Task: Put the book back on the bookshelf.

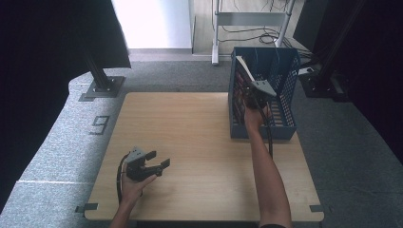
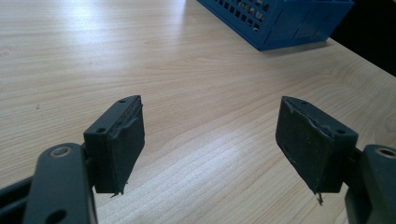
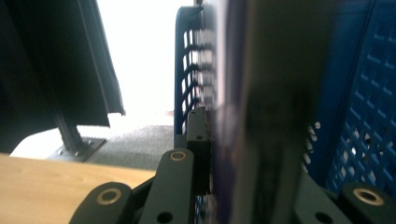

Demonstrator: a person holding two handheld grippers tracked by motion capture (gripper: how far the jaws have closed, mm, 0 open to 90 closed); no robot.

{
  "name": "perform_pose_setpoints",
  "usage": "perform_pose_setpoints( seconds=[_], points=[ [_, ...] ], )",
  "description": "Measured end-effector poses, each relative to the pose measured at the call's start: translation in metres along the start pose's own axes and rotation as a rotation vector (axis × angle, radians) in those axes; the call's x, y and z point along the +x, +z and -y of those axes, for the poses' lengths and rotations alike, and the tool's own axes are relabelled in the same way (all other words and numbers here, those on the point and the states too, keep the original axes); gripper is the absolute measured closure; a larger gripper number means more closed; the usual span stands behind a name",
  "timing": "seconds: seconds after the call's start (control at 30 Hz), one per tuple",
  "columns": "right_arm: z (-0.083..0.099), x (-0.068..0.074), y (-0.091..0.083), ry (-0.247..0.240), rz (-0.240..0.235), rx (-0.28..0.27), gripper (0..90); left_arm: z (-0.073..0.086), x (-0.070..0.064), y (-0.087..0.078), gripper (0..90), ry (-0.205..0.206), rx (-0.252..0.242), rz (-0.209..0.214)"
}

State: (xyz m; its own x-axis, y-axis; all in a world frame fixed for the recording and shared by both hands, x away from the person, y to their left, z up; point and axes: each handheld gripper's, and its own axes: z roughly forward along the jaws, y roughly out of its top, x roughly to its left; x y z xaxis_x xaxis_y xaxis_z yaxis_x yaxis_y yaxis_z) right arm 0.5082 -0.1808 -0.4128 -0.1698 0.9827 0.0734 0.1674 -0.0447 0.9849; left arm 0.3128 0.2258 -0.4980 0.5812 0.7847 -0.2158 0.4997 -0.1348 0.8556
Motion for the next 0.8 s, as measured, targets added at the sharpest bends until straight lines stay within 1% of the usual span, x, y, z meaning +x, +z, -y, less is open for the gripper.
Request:
perform_pose_setpoints(
  seconds=[0.07,0.13,0.23,0.43,0.5,0.57,0.6,0.7,0.8],
  points=[
    [0.001,-0.0007,-0.0024,-0.001,-0.006,0.026,79.8,-0.0004,-0.0018,-0.0004,23.6,0.003,-0.001,0.003],
    [0.0004,-0.0012,-0.004,0.004,-0.005,0.036,79.7,-0.0008,-0.0036,-0.0006,23.6,0.011,-0.001,0.005],
    [-0.0006,-0.0008,-0.0036,0.004,-0.019,0.045,79.0,-0.001,-0.0048,-0.0008,23.6,0.013,-0.002,0.004],
    [-0.0003,-0.0008,-0.0007,-0.007,-0.022,0.046,77.1,-0.001,-0.0027,-0.001,23.6,0.007,-0.005,0.0],
    [-0.0008,-0.0021,0.0021,-0.011,-0.018,0.066,77.7,-0.0009,-0.0026,-0.0008,23.6,0.007,-0.003,0.0],
    [-0.0015,-0.0021,0.0025,-0.013,-0.009,0.07,79.5,-0.0008,-0.0027,-0.0004,23.6,0.008,-0.002,-0.001],
    [-0.0029,-0.0017,0.003,-0.022,0.004,0.079,81.1,-0.0007,-0.0025,-0.0005,23.6,0.007,-0.003,0.0],
    [-0.0035,-0.0028,0.0032,-0.02,0.009,0.08,81.5,-0.0008,-0.0022,-0.001,23.7,0.004,-0.007,-0.002],
    [-0.0034,-0.0043,0.003,-0.006,0.018,0.071,81.6,-0.0009,-0.002,-0.0015,23.8,0.005,-0.008,-0.003]
  ],
)
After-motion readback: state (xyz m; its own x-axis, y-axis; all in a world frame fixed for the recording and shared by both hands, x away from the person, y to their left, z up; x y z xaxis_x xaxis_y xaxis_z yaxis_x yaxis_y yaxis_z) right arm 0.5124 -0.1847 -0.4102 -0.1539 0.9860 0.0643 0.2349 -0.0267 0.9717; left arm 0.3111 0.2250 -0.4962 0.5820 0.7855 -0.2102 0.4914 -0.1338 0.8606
